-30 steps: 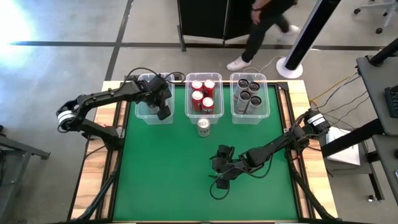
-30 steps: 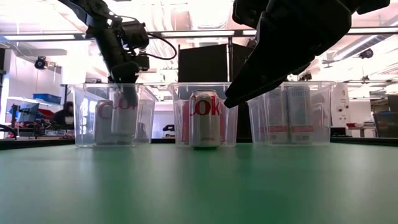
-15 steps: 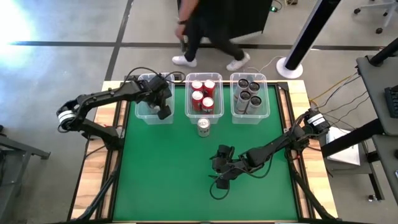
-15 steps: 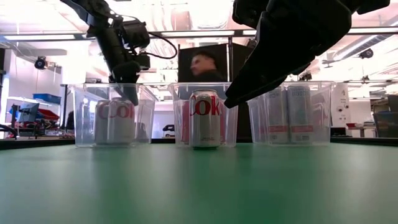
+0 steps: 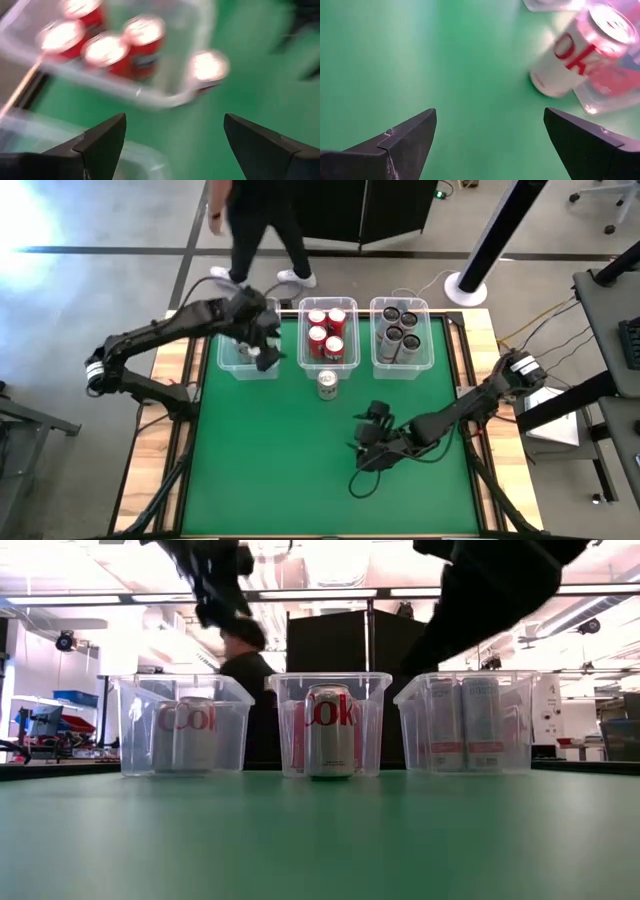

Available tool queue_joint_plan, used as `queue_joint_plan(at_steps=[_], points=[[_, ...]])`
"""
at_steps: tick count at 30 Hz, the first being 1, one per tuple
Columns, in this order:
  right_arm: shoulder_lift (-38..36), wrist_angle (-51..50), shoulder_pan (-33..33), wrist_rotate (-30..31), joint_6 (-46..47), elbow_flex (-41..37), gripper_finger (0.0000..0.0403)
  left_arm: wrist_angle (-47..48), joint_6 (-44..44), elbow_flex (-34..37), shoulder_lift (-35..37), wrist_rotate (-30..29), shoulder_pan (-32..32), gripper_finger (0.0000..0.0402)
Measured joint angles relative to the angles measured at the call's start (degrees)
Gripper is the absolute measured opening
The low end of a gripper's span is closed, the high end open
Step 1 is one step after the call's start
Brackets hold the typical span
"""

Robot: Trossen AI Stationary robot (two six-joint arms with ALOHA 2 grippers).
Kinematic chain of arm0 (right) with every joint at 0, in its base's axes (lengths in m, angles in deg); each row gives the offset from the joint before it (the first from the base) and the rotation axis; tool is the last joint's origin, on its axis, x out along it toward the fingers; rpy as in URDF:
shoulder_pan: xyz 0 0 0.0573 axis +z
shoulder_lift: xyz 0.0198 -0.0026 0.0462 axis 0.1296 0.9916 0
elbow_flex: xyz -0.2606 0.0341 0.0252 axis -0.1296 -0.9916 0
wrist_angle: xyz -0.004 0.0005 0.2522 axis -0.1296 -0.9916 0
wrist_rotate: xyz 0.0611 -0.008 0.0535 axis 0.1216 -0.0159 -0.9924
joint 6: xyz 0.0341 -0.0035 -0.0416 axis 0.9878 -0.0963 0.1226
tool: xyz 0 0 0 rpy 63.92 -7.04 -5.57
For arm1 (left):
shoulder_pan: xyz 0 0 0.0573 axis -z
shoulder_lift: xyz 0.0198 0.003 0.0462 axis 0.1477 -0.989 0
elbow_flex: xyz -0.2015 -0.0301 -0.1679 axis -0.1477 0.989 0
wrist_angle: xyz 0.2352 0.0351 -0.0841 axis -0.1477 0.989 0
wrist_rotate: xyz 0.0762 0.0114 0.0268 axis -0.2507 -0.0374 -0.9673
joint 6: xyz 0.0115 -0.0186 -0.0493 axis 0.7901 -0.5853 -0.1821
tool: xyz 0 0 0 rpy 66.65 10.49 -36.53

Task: Sort soda cans
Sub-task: Put the silver soda can into the top left transparent bin aligned with the other silver soda cans

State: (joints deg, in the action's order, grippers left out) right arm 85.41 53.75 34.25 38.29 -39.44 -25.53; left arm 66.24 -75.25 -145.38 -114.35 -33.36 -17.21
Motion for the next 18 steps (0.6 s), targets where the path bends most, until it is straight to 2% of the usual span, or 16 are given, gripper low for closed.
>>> queue_joint_plan(at_steps=[4,10,15,18], points=[[-2.4,3.2,-1.3,0.2,0.0,-3.9,0.0364,-6.8,-2.2,5.2,3.6,-1.2,9.6,0.0317],[-1.0,14.4,-5.9,-0.9,-3.3,-9.4,0.0364,-23.1,-4.0,17.8,5.3,-12.9,23.4,0.0317],[2.7,20.6,-10.1,-0.9,-8.6,-9.9,0.0364,-43.6,-7.8,28.7,2.7,-14.4,26.7,0.0326],[4.2,23.6,-12.8,-0.9,-12.5,-9.7,0.0364,-50.2,-10.3,32.8,0.0,-15.4,26.5,0.0334]])
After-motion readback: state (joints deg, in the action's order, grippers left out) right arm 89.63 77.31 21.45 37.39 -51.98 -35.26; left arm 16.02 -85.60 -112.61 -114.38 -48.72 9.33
